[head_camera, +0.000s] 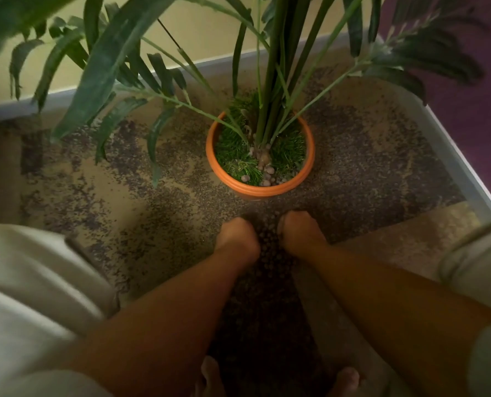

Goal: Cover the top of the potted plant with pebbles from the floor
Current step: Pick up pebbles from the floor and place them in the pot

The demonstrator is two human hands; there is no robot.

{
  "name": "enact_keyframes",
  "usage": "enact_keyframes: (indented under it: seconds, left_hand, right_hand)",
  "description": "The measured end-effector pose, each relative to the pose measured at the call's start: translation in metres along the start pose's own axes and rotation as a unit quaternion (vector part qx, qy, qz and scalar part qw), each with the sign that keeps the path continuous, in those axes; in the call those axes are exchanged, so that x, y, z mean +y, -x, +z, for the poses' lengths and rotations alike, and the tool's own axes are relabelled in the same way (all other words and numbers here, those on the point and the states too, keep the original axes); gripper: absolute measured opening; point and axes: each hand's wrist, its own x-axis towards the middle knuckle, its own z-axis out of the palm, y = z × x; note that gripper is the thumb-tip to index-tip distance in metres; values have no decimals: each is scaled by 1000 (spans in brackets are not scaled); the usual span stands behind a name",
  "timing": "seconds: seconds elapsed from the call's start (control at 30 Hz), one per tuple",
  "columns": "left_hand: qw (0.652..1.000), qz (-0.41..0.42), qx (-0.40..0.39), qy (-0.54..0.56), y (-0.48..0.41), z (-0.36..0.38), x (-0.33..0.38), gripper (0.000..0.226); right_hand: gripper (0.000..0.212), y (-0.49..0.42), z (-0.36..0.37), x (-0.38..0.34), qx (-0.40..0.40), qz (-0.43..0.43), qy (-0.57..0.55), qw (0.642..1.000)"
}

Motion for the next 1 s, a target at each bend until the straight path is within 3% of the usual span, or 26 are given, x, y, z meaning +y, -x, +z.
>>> enact_keyframes:
  seconds: [0.17,0.3,0.4,0.5,0.57,0.83,1.0]
  left_hand:
    - [998,34,-55,-1,18,-29,14,27]
    - [989,56,-100,95,35,-70,30,16]
    - [977,35,-15,210,36,-113,33,25]
    - [960,44,113,254,30,-138,27,22]
    - [941,40,121,313,28,-143,28,22]
    - [921,63,70,379,21,-140,41,14]
    - [919,48,32,391,22,-137,45,16]
  right_hand:
    - [24,10,-30,-7,-31,13,-67,997]
    - [17,29,-68,-19,-58,-15,-76,995]
    - [12,40,-98,-19,-86,-37,-200,975]
    - [14,40,-124,-17,-44,-52,-320,945]
    - [16,36,-134,-18,-7,-54,-365,929]
    - [17,24,-135,-25,63,-73,-348,933]
    - [28,26,-137,-26,38,-74,-329,941]
